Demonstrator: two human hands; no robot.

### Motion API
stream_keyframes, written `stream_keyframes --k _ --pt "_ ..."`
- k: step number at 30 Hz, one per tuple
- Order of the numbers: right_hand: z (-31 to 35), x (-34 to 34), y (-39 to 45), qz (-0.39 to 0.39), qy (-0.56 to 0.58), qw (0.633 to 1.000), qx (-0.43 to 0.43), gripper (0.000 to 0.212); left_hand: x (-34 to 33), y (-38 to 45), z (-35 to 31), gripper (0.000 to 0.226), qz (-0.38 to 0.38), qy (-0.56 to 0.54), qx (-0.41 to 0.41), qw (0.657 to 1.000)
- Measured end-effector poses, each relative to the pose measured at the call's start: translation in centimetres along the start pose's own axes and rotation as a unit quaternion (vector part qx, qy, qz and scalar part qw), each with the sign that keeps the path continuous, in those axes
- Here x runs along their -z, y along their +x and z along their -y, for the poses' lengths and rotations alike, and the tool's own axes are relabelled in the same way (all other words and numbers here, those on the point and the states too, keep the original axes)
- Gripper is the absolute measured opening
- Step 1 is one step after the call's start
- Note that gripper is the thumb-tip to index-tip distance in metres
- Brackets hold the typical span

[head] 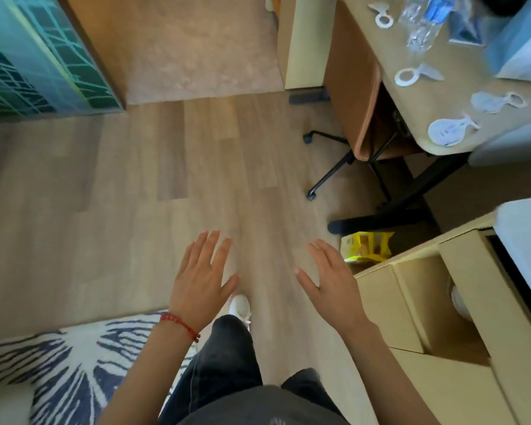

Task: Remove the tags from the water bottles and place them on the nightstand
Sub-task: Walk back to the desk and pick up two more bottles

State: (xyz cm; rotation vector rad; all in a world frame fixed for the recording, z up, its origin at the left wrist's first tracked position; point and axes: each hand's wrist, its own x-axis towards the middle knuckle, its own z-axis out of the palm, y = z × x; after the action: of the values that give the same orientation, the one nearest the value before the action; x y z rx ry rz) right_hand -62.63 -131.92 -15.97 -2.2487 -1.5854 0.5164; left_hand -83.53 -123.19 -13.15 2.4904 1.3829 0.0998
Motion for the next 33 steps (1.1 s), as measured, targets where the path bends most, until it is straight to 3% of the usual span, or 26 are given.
stream_keyframes --k 11,16,26,33 --pt "2.7 4.3 20.6 -0.047 0.01 0.999 -0.025 0.054 6.0 22.5 5.1 0.065 -0.017 -0.032 -0.024 0.999" --pt "0.3 5.8 29.1 -0.06 0.022 0.997 -0.032 0.066 5.3 31.3 4.4 0.068 -0.02 -0.024 -0.028 0.999" --pt "-4.7 12.4 46.2 -0.061 0.032 0.998 0.01 0.051 7.2 49.9 1.2 0.06 -0.031 -0.019 -0.031 0.999" --pt "-6.5 16.0 54.2 -0.14 0.028 0.99 0.002 0.048 8.0 60.0 -3.0 0.058 -0.013 -0.02 -0.115 0.993"
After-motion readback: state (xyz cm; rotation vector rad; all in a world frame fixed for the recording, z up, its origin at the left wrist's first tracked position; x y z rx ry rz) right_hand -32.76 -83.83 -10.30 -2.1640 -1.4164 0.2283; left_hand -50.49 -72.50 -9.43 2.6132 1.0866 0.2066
